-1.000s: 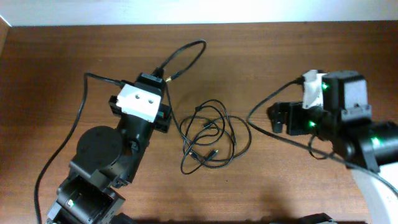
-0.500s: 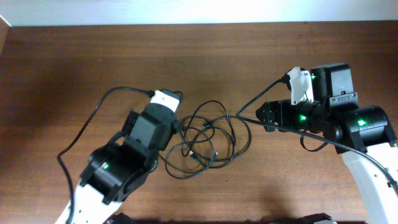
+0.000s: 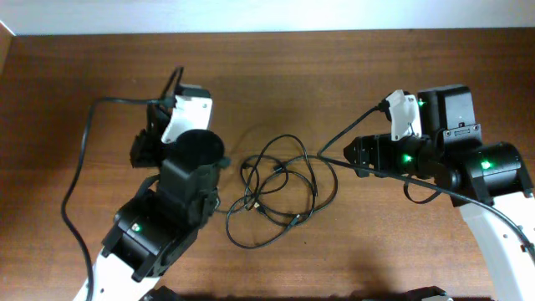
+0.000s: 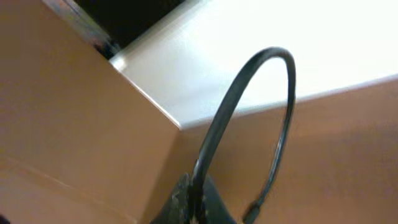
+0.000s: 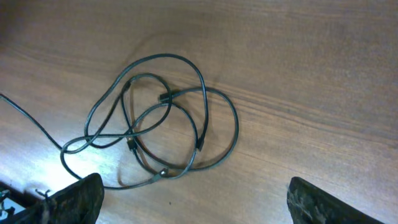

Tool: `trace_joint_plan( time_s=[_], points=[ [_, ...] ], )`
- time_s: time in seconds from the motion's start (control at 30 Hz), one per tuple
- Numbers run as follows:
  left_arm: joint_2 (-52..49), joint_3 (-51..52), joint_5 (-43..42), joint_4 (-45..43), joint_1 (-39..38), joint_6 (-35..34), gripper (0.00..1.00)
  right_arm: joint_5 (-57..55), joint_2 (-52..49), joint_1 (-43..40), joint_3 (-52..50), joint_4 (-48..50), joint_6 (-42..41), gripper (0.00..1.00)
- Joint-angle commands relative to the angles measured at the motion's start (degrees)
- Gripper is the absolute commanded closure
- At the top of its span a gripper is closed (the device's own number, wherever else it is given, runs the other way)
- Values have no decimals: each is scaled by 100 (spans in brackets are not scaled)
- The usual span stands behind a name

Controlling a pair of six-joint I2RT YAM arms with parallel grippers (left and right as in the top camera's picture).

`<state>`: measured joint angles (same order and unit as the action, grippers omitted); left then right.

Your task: Untangle cables

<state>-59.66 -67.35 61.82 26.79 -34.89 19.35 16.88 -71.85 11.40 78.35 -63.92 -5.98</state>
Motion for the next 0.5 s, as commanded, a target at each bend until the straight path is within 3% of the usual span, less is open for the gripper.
trace_joint_plan(
  time_s=[0.0, 0.13, 0.27, 0.37, 0.47],
  points=[
    [87, -74, 249, -1172, 17, 1803, 100, 70, 7, -15, 63, -37, 179, 7],
    [87, -74, 122, -3233, 24, 3945, 100, 72, 7, -15, 63, -46, 232, 7],
    [87, -74, -138, -4352, 398, 5414, 100, 72, 7, -15, 63, -44, 240, 7],
    [92, -74, -455, -4385, 688, 6002, 100, 72, 7, -15, 63, -39, 240, 7],
    [94, -74, -815, -4107, 726, 5991, 100, 142, 7, -15, 63, -39, 289, 7]
  ],
)
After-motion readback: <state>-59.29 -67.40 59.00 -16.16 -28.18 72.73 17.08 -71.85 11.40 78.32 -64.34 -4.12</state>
